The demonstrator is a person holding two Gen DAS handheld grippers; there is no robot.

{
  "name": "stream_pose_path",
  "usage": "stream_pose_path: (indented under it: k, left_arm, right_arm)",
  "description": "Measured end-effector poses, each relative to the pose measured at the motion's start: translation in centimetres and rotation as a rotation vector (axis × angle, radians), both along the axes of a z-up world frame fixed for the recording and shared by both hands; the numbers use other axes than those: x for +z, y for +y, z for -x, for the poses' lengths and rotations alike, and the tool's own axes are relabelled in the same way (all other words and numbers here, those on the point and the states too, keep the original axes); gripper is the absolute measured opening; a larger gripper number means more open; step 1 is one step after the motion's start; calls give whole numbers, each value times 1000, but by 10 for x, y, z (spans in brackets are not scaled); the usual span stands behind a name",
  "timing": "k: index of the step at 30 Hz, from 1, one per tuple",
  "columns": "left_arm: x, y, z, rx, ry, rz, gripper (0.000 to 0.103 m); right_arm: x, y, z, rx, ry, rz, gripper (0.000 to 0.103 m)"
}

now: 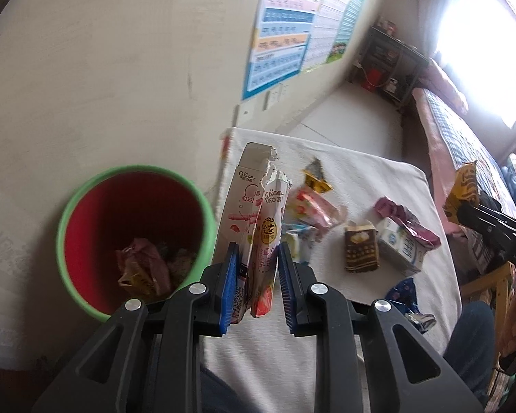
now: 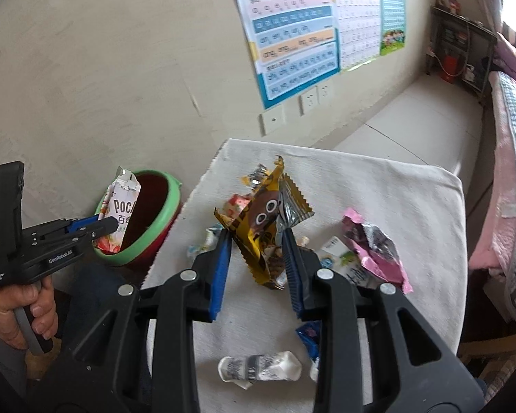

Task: Collect trash
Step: 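Carry the snack sticks and yellow candy wrapper over the red bin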

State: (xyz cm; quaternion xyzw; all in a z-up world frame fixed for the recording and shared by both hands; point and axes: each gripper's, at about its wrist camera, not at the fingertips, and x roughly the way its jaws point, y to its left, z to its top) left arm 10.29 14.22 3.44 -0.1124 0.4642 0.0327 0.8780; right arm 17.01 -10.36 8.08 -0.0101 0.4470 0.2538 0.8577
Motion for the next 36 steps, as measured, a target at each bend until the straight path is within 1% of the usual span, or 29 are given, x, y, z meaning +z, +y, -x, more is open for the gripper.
stream_pose_path:
  k: [11, 19, 24, 28, 35, 36]
  left_arm:
    - [6, 60, 11, 140, -3, -4, 21]
    - [10, 110, 25, 234, 1, 12, 21]
    - [7, 133, 34, 263, 4, 37, 21]
    - [2, 150, 40, 286, 2, 75, 22]
    - [0, 168, 39, 281, -8, 123, 22]
    - [0, 170, 38, 281, -10, 131, 23]
  right_arm:
    - [16, 62, -6, 118, -22, -20, 30]
    - [16, 136, -12, 247, -7, -48, 30]
    - [9, 185, -12, 336, 26, -52, 30]
    - [-1, 218, -14, 384, 53, -39, 30]
    - [-17, 256, -16, 440, 86, -18, 30]
    - [-19, 260, -17, 446, 89, -14, 32]
